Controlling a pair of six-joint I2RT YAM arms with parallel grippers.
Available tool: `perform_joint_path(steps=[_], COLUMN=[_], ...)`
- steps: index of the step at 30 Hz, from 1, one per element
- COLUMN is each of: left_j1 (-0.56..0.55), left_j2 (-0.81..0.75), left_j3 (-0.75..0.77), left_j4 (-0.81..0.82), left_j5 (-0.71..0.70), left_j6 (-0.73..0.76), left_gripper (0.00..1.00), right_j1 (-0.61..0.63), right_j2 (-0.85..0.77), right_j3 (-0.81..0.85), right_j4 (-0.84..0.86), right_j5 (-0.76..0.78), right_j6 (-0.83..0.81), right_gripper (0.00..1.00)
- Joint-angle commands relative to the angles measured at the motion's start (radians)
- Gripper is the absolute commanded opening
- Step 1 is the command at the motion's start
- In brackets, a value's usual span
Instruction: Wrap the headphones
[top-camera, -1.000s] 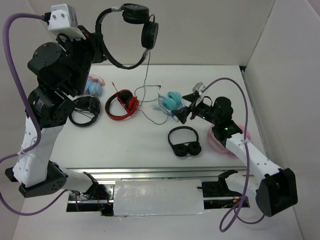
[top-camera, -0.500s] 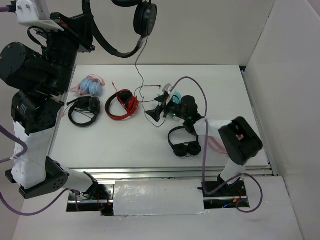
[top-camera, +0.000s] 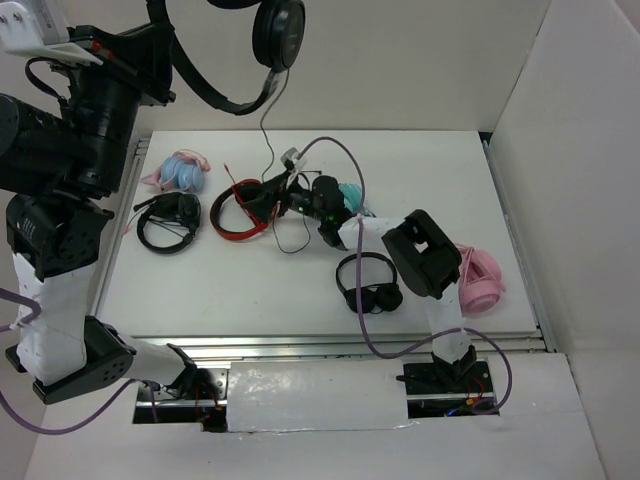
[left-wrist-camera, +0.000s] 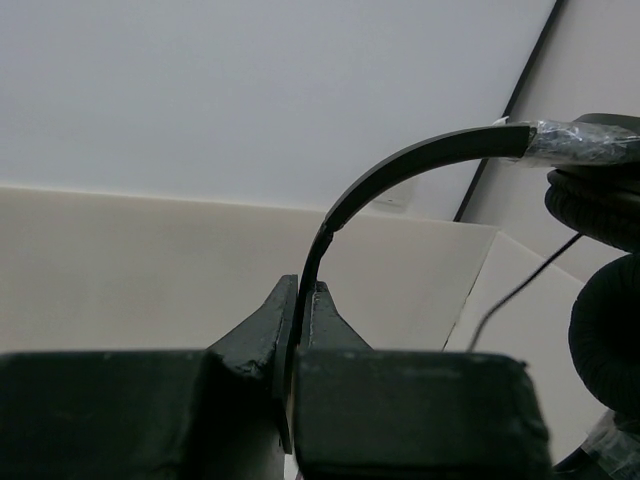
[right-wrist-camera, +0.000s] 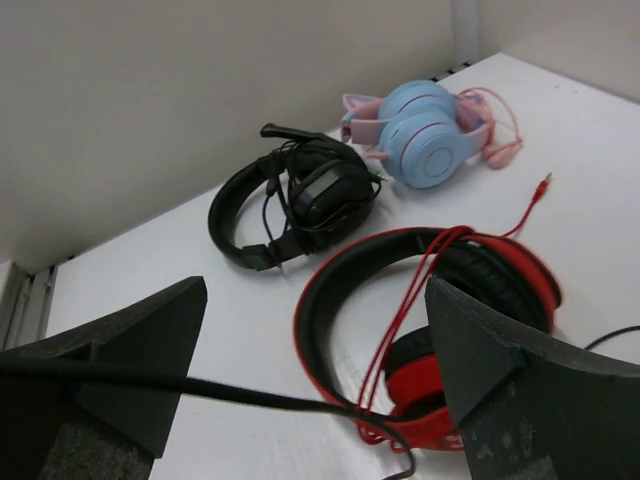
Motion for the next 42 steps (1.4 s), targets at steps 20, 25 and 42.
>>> perform_joint_path(steps=[20,25,42], left_j1=[0.027,0.05,0.096], left_j2=[0.119,0.162,0.067], left_j3=[-0.213,-0.333,-0.908], left_j4=[0.299,0.323,0.484], left_j5=[-0.612,-0.656,-0.234], left_j6=[0.112,0.118,-0.047], left_gripper=[0.0,0.0,0.0], right_j1=[0.093,0.182,0.296], right_j2=[-0.83,-1.114,-1.105], right_j3=[-0.667,-0.595,-0.056], right_j4=[-0.57,-1.023,-1.284], right_j5=[0.405,0.71,0.899], right_j6=[-0.098,-0.135,-0.558], right_gripper=[0.0,0.0,0.0])
